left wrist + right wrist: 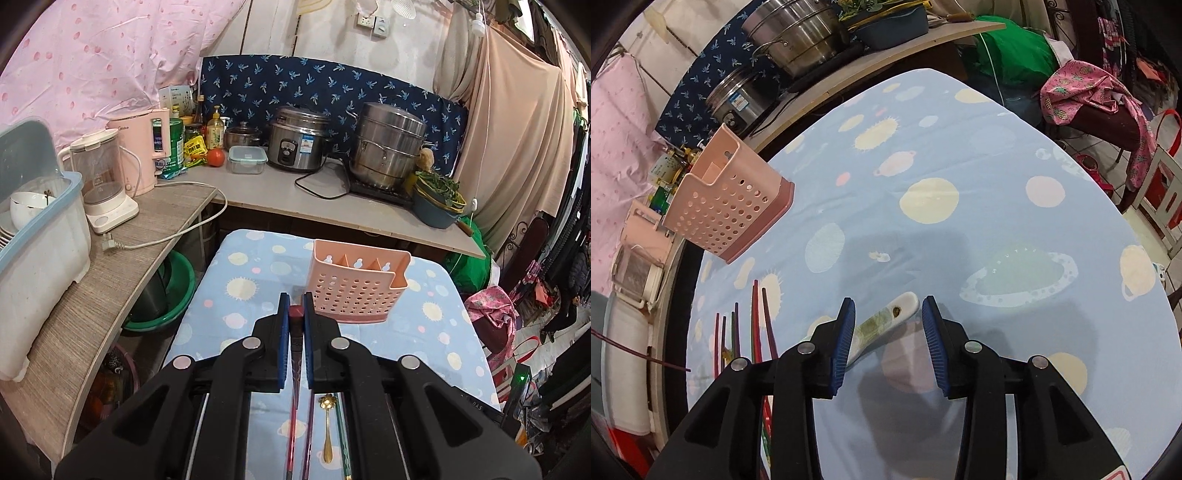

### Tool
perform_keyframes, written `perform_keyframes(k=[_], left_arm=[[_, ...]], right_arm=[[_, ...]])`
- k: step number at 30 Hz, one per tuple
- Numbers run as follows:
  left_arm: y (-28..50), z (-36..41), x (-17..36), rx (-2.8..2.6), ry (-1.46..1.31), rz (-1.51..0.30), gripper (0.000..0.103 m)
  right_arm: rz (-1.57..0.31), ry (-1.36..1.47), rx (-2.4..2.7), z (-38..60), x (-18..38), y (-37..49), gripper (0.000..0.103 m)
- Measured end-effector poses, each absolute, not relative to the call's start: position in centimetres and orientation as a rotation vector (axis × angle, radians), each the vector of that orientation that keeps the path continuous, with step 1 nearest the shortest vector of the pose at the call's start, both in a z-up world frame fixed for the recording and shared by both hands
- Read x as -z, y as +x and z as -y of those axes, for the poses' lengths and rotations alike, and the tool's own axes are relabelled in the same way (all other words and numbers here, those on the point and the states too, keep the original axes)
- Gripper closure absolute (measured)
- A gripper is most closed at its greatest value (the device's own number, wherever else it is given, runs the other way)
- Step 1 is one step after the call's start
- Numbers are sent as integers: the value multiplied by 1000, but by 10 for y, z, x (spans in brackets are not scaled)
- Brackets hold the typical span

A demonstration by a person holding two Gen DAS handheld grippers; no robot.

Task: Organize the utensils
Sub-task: 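Lift the chopstick and spoon and carry both toward the pink utensil holder, then lower the chopstick into the holder with the left tool while the right tool drops the spoon in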

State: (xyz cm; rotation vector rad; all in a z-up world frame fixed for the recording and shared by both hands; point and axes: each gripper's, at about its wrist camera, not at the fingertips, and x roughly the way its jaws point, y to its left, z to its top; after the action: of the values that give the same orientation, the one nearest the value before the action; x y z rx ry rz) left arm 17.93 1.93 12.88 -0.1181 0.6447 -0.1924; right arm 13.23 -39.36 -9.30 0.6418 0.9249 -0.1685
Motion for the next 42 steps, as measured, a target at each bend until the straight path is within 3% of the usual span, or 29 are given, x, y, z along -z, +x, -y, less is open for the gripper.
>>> perform_keyframes(k=[1,8,25,35,42], left_arm=[[179,-20,-129,191,-117,-646,96],[181,-21,-128,191,-117,-647,96],[233,5,-206,221,-94,-467,96],[305,28,-228,232,-124,-398,96],[344,42,-206,236,-123,-428,96]], right_arm=[[-926,641,162,393,93,134,79],[-876,585,112,376,61,139,95],[-635,330,-20,323,-98,233,95],[-655,289,-21,308,-105,313,95],[-709,281,-7,309,-79,343,95]])
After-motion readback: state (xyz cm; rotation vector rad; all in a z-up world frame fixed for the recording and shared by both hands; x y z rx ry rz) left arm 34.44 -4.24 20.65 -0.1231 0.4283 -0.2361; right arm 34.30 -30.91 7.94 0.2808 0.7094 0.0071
